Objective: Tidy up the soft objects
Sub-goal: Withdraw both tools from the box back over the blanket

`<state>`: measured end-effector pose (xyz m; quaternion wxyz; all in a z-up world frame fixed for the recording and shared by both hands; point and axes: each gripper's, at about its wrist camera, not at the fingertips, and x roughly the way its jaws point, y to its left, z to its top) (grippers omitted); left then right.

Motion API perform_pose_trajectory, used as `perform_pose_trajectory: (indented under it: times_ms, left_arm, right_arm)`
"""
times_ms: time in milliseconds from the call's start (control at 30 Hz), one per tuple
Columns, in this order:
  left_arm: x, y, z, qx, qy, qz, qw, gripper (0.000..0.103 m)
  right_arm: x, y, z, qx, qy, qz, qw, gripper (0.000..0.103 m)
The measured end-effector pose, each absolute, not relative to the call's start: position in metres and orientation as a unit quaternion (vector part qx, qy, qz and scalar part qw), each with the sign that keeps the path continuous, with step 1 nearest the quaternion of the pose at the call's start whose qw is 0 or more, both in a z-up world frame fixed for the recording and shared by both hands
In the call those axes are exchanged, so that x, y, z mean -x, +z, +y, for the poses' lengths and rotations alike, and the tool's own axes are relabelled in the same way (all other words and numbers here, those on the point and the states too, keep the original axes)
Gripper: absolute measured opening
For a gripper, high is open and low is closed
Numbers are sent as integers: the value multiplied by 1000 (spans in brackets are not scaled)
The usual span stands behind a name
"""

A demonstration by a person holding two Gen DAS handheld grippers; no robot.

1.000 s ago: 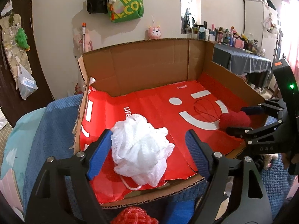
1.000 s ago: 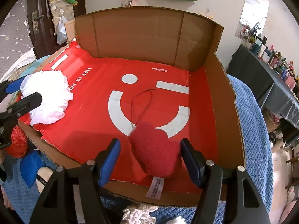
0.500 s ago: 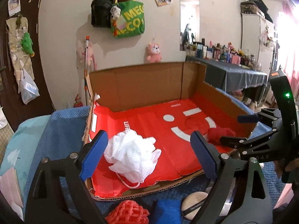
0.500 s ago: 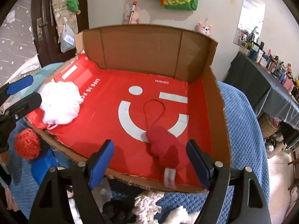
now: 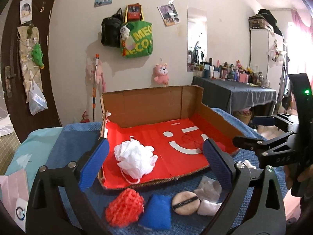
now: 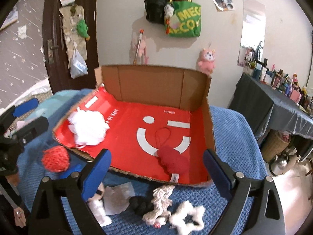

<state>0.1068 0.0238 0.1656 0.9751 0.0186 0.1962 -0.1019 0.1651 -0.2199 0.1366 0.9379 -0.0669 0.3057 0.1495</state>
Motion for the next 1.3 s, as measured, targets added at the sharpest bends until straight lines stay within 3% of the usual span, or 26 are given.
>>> perform_pose_trajectory:
  times_ms: [333,767,1300]
  left_arm:
    - [-46,159,25,-5,-90,169,982,100]
    - [-9,117,18,6,-68,173,983,101]
    - [-14,60,13,12,-47,215,975,101]
  right_arm:
    - [-93,150,-226,61,143,242,958,103]
    - [-22,122,-229,68,101,188,975,103]
    - [-25,45,-239,33,91,238,967,103]
